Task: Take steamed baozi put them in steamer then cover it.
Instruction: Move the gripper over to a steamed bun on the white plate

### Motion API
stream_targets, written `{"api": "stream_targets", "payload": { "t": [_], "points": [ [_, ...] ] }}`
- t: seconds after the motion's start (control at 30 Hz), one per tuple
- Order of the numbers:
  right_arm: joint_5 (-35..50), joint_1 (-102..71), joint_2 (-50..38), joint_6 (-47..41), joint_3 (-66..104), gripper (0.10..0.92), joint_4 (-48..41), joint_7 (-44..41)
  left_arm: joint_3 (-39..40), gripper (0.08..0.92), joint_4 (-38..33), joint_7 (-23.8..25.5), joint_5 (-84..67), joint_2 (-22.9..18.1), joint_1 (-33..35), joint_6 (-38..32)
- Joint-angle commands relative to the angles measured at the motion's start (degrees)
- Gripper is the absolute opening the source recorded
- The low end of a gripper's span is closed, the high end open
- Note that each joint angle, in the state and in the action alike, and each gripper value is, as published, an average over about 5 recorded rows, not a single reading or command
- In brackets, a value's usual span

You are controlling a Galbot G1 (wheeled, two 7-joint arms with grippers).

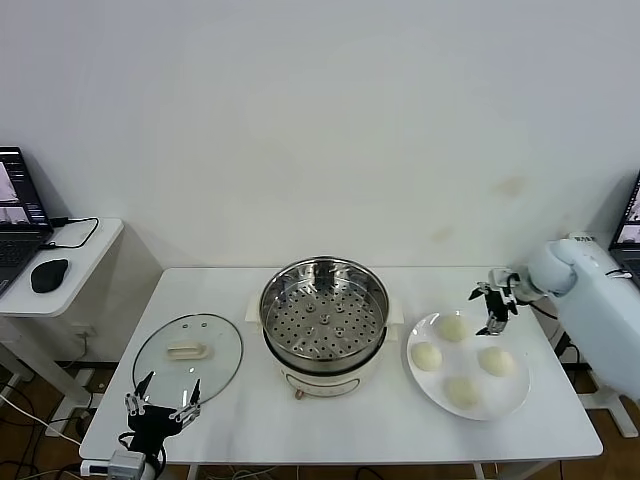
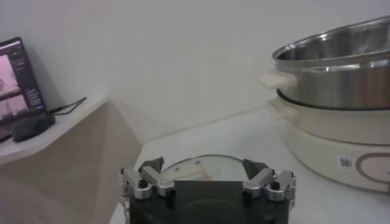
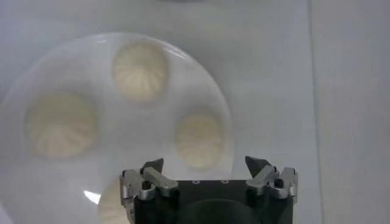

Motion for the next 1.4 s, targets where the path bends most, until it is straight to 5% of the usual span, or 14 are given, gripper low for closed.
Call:
{"api": "stream_targets", "payload": {
  "t": [0.03, 1.4],
  "points": [
    [-4.2, 3.5, 5.3, 1.5, -3.8, 0.823, -6.8, -0.8, 0.0, 0.823, 0.5, 0.1, 0.2, -0.2, 0.1, 0.0],
    [-6.4, 0.0, 8.2, 0.6, -1.2, 0.823, -10.9, 5.6, 1.0, 0.823, 2.5, 0.1, 0.7, -0.7, 0.1, -0.3]
  ]
}}
